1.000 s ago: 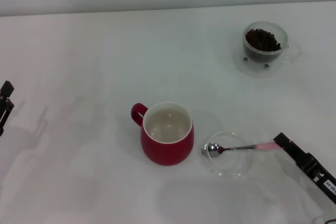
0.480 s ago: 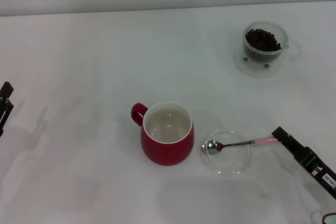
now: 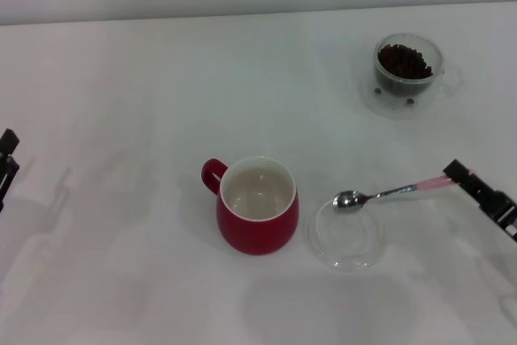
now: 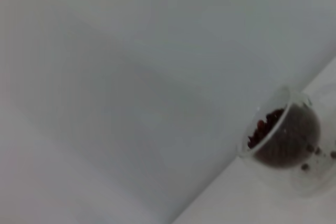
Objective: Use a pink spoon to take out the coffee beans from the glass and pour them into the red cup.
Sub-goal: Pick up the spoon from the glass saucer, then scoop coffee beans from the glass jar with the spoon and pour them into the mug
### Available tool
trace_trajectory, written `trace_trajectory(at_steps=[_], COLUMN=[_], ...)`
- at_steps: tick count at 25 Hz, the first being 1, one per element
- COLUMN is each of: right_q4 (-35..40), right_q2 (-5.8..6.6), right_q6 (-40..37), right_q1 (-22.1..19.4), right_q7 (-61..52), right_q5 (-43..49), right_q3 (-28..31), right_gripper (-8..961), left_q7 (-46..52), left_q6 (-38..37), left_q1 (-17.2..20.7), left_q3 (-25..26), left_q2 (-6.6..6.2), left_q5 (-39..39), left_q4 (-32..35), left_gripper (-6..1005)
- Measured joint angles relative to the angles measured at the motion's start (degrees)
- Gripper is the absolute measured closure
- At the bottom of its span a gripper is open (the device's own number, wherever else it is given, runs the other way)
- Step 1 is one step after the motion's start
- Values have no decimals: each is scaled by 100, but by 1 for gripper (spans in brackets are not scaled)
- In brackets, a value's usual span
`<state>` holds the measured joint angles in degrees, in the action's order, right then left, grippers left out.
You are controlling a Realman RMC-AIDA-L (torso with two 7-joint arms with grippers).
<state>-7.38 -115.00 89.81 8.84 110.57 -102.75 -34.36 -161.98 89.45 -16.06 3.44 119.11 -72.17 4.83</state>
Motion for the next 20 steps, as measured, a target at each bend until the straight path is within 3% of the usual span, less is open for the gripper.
trace_trajectory(at_steps=[11, 20], right_q4=[1129, 2173], right_q2=[22, 38], right_q6=[-27, -348], right_q1=[53, 334], right_q7=[-719, -1186], right_q5=[151, 108], right_q3=[-20, 14], right_gripper=[800, 799], left_q7=[0, 0], left_q6=[0, -6], left_q1=[9, -29], left_q3=[16, 16], left_q2=[7, -1], left_q5=[-18, -18], left_q4=[-14, -17], left_gripper=[438, 439])
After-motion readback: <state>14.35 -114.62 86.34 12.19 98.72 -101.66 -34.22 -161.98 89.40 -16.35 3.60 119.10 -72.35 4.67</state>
